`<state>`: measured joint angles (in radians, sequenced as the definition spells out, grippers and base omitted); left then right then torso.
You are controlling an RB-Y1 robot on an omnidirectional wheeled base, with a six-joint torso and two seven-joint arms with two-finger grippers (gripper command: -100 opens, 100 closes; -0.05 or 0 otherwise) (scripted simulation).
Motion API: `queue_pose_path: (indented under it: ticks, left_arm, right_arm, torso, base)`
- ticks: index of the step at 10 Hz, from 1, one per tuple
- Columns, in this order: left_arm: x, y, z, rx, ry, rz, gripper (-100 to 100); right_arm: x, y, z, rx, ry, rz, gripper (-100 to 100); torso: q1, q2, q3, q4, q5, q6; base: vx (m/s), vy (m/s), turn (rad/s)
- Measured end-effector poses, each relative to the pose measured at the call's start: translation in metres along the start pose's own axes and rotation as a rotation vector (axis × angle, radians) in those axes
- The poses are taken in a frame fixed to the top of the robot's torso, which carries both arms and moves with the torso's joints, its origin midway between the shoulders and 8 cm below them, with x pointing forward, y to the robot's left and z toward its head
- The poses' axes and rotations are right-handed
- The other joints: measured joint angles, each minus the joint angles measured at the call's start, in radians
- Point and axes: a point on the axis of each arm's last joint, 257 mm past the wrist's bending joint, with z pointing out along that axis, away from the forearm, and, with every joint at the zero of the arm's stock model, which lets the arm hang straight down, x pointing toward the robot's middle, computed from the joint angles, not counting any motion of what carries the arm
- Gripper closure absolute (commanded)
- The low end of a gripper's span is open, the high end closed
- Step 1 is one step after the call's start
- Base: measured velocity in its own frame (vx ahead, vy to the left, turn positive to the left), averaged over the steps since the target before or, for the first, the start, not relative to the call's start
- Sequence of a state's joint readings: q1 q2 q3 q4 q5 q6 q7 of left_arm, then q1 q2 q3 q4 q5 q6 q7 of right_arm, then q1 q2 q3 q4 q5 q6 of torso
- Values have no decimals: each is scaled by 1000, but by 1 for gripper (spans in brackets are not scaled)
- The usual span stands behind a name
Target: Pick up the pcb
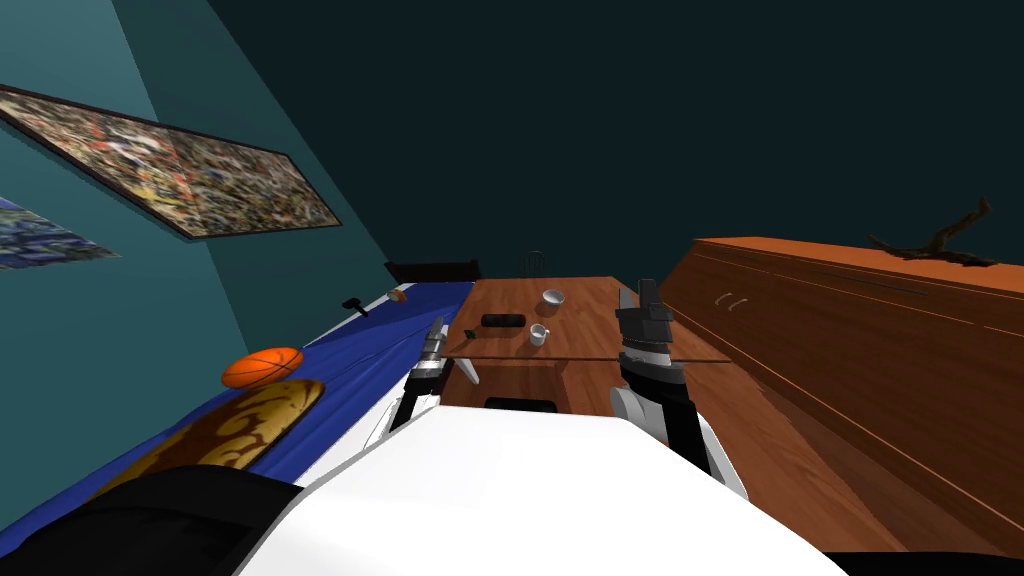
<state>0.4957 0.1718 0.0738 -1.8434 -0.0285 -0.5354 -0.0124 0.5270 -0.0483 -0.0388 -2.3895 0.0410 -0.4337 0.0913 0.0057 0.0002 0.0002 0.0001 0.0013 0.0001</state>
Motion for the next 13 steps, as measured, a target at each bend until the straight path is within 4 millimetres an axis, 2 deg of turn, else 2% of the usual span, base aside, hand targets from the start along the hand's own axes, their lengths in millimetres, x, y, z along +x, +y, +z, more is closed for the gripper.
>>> queue_pose_path:
  ticks: [7, 10, 13]
  left_arm:
    - [0, 74, -33, -147, 8, 90, -100]
    - [-5, 109, -47, -216, 16, 140, -100]
    - [-5, 134, -65, -275, 26, 189, -100]
  right_arm:
    - [0, 0, 0, 0, 0, 0, 0]
    - [0, 0, 0, 0, 0, 0, 0]
    - [0, 0, 0, 0, 0, 0, 0]
  torso:
    - [-1, 0, 0, 0, 0, 0]
    - [-1, 0, 0, 0, 0, 0]
    - [-2, 0, 0, 0, 0, -1]
  base:
    - [-23, 76, -110]
    - [-22, 66, -100]
    - [-33, 53, -121]
